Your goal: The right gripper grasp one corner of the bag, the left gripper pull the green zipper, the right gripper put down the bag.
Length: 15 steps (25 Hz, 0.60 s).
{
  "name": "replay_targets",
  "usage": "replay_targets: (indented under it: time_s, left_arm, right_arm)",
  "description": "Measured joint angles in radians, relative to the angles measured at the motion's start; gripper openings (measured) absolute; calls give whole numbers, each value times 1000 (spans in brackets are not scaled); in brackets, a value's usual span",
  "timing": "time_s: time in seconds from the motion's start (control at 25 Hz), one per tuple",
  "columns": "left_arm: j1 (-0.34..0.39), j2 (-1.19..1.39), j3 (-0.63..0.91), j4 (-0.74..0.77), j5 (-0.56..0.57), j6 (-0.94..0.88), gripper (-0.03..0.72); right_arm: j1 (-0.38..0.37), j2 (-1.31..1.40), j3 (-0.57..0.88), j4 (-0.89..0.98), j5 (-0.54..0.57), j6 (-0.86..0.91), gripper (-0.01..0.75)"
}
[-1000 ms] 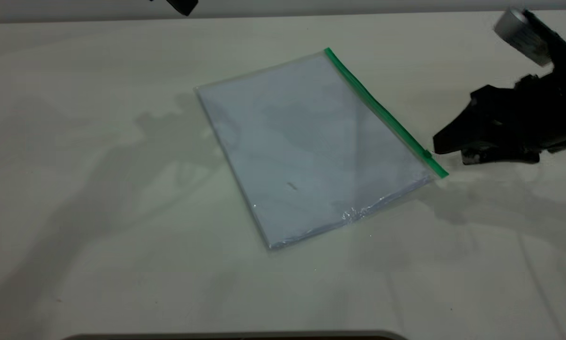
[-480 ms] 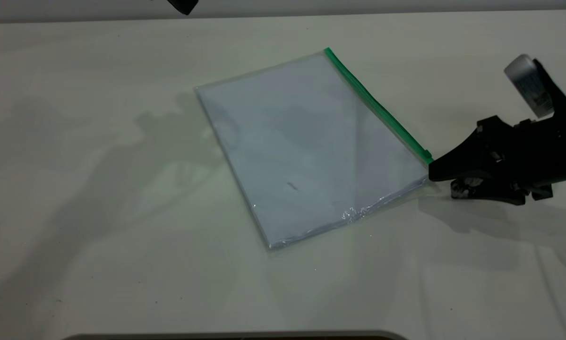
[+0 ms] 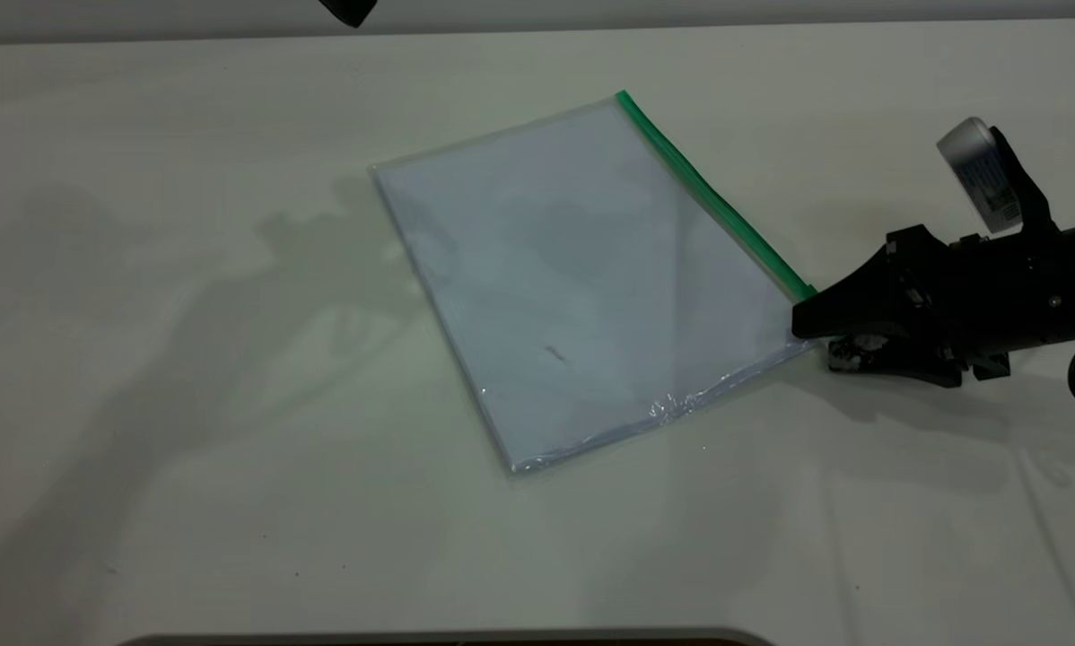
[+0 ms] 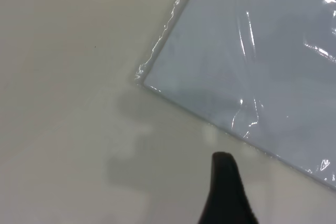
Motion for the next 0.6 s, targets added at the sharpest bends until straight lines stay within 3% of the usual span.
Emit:
replay_targets:
  time_s: [0.32,0.6]
  left_arm:
    - [0,0,0,-5,-8,0,590]
    - [0,0,0,-16,-14,0,590]
  right_arm:
    - [38,12,-24,1,6,0,532]
    - [47,49,-52,0,16,3,436]
